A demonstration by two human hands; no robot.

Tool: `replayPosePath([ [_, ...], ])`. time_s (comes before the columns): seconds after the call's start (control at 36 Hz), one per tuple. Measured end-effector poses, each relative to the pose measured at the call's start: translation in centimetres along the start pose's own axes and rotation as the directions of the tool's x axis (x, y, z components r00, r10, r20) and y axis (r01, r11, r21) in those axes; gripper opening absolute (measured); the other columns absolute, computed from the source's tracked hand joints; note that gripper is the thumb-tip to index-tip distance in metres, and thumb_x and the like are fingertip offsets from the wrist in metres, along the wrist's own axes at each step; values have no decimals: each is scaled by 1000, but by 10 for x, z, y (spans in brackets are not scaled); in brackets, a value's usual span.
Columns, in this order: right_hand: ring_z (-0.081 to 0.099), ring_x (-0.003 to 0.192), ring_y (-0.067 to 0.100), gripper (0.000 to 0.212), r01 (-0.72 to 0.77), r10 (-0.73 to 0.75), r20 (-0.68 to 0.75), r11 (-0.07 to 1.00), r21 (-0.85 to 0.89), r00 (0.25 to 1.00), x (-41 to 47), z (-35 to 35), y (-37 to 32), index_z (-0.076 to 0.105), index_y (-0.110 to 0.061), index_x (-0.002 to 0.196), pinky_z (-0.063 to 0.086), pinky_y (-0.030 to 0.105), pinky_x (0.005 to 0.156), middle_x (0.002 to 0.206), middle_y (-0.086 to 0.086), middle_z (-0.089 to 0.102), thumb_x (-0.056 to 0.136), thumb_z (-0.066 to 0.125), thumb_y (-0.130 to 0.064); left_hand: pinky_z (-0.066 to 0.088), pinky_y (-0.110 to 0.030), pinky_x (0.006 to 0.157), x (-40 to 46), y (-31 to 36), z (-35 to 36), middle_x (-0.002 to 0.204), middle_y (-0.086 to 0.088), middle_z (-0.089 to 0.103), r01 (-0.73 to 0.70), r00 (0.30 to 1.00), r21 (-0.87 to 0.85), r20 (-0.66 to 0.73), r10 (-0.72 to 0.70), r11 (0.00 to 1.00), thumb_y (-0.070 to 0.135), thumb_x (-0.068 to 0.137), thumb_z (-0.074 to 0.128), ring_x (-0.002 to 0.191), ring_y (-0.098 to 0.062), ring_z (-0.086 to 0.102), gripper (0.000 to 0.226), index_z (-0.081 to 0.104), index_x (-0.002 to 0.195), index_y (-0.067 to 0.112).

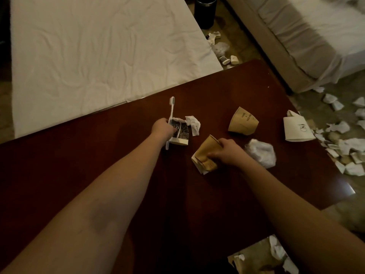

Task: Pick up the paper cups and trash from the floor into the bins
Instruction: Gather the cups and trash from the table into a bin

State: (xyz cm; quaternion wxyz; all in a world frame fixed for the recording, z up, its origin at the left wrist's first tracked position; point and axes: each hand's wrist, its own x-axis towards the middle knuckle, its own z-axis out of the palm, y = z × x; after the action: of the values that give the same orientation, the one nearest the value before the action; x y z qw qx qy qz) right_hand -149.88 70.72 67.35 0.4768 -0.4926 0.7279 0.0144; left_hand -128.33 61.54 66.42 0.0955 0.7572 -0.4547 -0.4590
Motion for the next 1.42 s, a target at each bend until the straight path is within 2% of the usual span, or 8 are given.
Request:
replayPosePath([
  [0.25,58,108,24,71,17,-19,58,999,42,998,-9,-7,1,32,-21,149,48,26,71,139,11,52,90,71,-32,53,-39,87,-8,9,-6,115,-5,66,-208,973,158,132,188,965,16,89,71,100,-21,61,34,65,122,15],
  [0.39,58,94,17,76,79,-82,12,982,170,997,-18,-25,10,27,-30,150,55,27,68,140,11,49,89,72,-26,44,-32,96,-5,32,10,140,-4,43,-410,908,338,235,346,847,24,88,72,119,-23,48,52,56,137,14],
  [0.56,58,101,19,79,55,-51,-23,968,247,998,-29,-66,30,23,-34,154,54,29,72,146,11,44,91,69,-25,35,-49,113,11,46,30,152,-3,32,-398,906,444,328,267,803,28,87,73,135,-30,35,54,57,137,20],
  [0.69,61,105,18,68,53,-35,-57,930,363,998,-32,-90,45,36,-26,148,55,38,87,135,3,54,89,70,-26,47,-40,97,12,54,39,136,-7,46,-397,912,494,302,276,773,25,91,68,119,-27,48,42,60,131,14],
  [0.83,66,108,23,43,79,-8,-140,855,513,990,-19,-117,50,54,-24,125,55,46,95,121,5,65,87,73,-30,39,-25,55,7,53,38,88,3,55,-331,932,378,276,236,865,15,95,61,75,-11,52,26,65,120,13],
  [0.92,63,98,15,54,51,39,-187,891,452,982,-7,-134,40,50,-21,138,54,32,80,118,0,63,90,70,-35,44,-27,62,3,51,34,95,1,58,-279,942,277,266,205,919,16,93,66,80,-13,55,30,64,122,13],
  [1.03,59,103,21,63,-41,112,-141,901,432,984,14,-139,29,49,-19,142,53,40,89,122,1,59,87,72,-41,52,-39,86,2,44,28,107,-4,66,-145,966,33,223,134,989,13,88,72,100,-22,62,29,66,116,11],
  [1.42,53,116,26,53,-48,161,-235,904,424,958,21,-104,17,42,-15,144,47,40,92,136,9,53,96,63,-29,53,-44,92,-32,24,15,105,-7,65,101,976,-332,216,-28,938,4,88,70,97,-24,64,37,59,124,7],
])
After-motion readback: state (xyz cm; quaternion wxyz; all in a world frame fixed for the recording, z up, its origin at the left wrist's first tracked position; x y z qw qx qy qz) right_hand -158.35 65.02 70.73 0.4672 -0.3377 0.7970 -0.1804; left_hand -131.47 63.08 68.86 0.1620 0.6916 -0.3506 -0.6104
